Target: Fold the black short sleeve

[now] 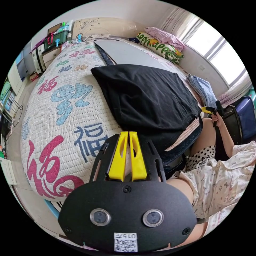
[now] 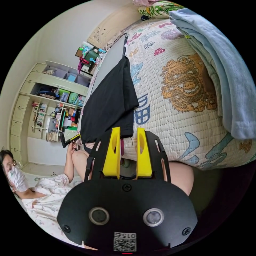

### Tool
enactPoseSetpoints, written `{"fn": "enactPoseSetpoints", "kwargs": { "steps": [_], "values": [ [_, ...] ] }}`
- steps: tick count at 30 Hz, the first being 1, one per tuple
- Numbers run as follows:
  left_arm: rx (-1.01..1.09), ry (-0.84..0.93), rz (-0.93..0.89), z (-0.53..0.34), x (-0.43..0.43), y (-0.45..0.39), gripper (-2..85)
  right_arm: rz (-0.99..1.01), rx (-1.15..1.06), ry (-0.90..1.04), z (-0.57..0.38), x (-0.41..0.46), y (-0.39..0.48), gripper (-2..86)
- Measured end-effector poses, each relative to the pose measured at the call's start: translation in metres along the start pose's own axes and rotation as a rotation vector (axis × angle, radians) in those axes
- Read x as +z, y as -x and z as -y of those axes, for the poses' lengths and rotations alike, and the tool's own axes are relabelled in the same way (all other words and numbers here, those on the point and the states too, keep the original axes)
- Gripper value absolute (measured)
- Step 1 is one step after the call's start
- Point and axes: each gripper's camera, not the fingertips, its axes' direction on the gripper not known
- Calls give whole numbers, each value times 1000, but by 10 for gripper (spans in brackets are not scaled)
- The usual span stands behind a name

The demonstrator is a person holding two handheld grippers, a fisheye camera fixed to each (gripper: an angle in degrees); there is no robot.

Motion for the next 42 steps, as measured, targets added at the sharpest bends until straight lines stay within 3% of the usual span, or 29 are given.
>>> {"fn": "enactPoseSetpoints", "kwargs": {
  "steps": [6, 12, 29, 36, 39, 42],
  "values": [
    [7, 9, 9, 17, -17, -1, -6, -142, -22, 93, 39, 21, 8, 32],
    [23, 15, 42, 35, -41, -11, -6, -110, -26, 100, 46, 25, -18, -1],
    [65, 25, 125, 65, -123, -67, -6, -265, -125, 134, -24, 102, -117, 9],
    [-41, -48, 209, 78, -169, -92, 7, -141, -138, -38, -94, 99, -197, 23],
    [-67, -127, 394, 67, -206, -122, 19, -308, -210, -101, -140, 105, -210, 30],
    [51, -274, 288, 69, -238, -170, 32, -395, -368, -190, -185, 111, -210, 51]
  ]
}}
